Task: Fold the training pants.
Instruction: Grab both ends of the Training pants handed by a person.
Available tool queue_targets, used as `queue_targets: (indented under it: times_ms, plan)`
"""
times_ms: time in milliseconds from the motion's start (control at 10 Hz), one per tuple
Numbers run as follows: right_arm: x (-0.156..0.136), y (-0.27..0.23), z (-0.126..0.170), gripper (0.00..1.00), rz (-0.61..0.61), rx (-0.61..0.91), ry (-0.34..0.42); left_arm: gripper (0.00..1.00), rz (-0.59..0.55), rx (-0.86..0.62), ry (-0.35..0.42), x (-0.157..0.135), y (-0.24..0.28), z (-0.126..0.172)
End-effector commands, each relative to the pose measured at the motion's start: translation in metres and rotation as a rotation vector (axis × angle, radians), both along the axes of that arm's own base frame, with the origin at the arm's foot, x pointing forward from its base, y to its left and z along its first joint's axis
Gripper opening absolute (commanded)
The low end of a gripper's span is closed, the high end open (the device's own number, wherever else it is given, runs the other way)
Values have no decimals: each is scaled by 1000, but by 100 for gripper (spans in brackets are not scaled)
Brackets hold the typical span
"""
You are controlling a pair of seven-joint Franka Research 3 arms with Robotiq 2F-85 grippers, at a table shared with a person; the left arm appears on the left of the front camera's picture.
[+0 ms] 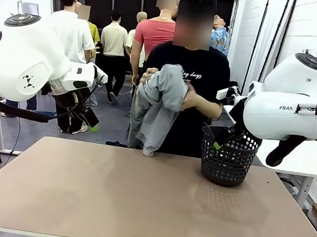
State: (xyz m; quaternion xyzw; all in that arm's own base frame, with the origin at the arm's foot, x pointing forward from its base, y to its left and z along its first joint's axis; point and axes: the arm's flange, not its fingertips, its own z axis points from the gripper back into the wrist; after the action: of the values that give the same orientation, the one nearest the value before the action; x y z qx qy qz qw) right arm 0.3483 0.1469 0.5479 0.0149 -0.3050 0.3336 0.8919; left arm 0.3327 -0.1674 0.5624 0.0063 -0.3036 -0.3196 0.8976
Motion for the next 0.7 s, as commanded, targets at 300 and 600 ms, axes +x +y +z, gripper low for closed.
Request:
queue_targets:
  times_ms: [300, 600]
  plan:
    - [0, 0, 0, 100, 4, 6, 9, 100, -9, 4, -4, 1, 1, 0]
    - [0, 0, 0, 100, 4, 6, 9, 100, -9, 4, -4, 1, 1, 0]
